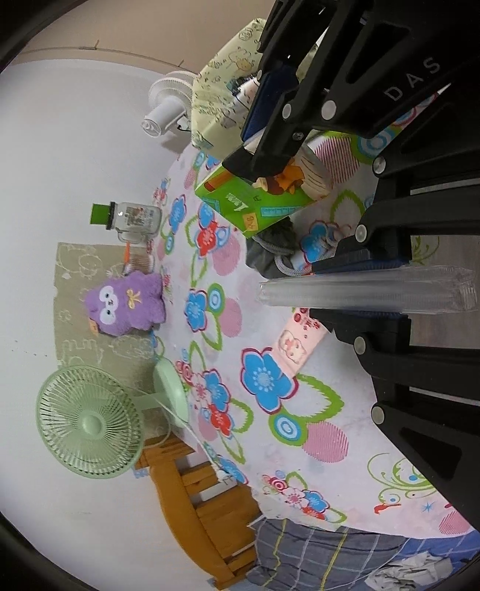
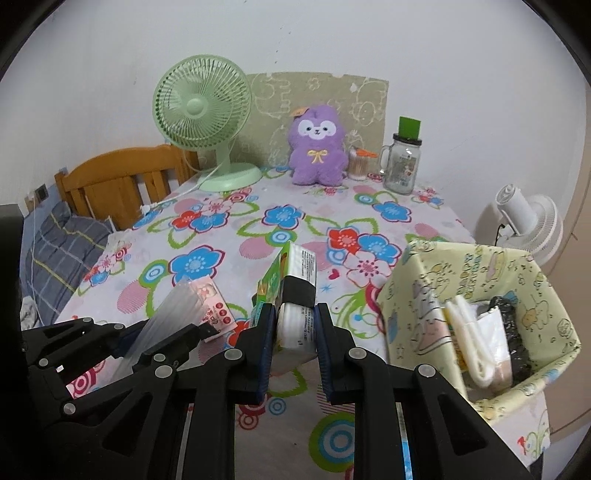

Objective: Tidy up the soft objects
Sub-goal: 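Carry the green box with the right gripper while the left carries the plastic bag to the basket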

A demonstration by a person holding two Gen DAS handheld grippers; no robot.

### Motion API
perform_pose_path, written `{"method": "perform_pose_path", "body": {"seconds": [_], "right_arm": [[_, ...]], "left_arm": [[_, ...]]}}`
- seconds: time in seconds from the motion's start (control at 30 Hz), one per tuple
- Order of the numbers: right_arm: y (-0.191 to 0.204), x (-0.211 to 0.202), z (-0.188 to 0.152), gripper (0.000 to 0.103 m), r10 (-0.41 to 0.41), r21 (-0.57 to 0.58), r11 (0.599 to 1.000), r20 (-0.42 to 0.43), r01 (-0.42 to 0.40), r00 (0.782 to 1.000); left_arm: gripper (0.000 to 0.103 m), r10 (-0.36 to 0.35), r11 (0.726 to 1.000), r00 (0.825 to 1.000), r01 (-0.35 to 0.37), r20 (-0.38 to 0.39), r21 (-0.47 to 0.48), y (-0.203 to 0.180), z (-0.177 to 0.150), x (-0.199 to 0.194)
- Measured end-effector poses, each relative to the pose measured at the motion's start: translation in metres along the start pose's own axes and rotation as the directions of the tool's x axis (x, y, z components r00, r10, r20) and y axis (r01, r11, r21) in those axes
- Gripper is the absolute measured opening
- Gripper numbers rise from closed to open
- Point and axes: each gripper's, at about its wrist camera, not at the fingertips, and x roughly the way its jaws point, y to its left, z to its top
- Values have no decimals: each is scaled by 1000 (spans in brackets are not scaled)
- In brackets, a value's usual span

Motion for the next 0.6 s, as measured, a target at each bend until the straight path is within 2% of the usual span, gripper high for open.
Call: {"method": "perform_pose_path", "body": {"seconds": [0.6], "right_arm": [[-21,-50,13,24,-25,25,999,63,23,998]], "left_arm": [[15,-7,1000,997,5,83,27,-26,20,-42]]}}
